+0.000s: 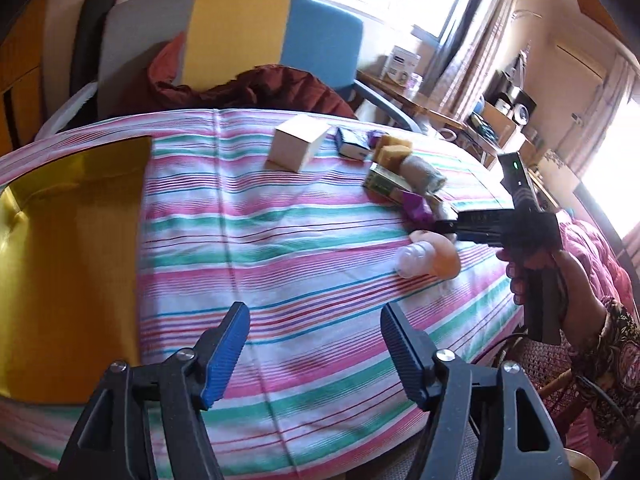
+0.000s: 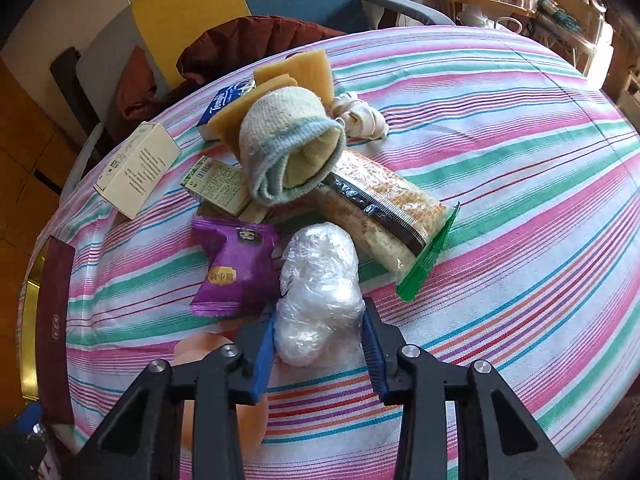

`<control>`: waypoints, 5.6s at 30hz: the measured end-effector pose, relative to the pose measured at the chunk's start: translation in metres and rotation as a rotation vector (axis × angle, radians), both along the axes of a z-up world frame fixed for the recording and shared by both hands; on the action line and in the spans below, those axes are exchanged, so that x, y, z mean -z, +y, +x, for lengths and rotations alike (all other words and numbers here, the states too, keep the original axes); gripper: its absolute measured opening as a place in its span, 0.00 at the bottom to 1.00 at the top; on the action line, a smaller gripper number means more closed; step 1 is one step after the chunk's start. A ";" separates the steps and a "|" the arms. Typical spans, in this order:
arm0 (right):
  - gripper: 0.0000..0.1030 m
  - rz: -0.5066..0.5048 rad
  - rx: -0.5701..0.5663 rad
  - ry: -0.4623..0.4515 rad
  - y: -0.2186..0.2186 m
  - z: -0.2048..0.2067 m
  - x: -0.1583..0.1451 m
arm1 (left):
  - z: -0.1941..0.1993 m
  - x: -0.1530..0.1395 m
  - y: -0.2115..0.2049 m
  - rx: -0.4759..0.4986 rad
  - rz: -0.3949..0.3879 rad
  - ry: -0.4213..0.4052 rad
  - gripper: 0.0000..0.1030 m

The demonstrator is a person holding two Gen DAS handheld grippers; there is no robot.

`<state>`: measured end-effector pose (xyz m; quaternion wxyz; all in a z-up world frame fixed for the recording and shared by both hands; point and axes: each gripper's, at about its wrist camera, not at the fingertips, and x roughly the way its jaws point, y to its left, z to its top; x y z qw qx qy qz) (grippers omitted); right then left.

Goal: Organize objects
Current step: 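Grasp the plastic-wrapped white bundle with the right tool while the left tool reaches toward the items, then grasp the peach ball with white base with the left tool while the right tool holds the bundle, then carry the peach ball and the wrapped bundle over the gold tray with both tools, then lower both items into the gold tray and open both tools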

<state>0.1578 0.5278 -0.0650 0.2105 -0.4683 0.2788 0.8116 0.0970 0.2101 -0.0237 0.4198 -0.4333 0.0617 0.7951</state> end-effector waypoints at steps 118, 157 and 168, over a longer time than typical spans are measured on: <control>0.34 -0.108 -0.793 0.331 -0.338 -0.112 -0.062 | -0.159 0.033 -0.241 -0.691 -0.151 -0.038 0.57; 0.74 -0.024 -0.774 0.262 -0.402 -0.143 -0.025 | -0.130 -0.015 -0.261 -0.870 0.180 -0.016 0.59; 0.79 0.079 -0.638 0.315 -0.353 -0.128 -0.050 | -0.117 -0.011 -0.223 -0.746 0.150 -0.021 0.59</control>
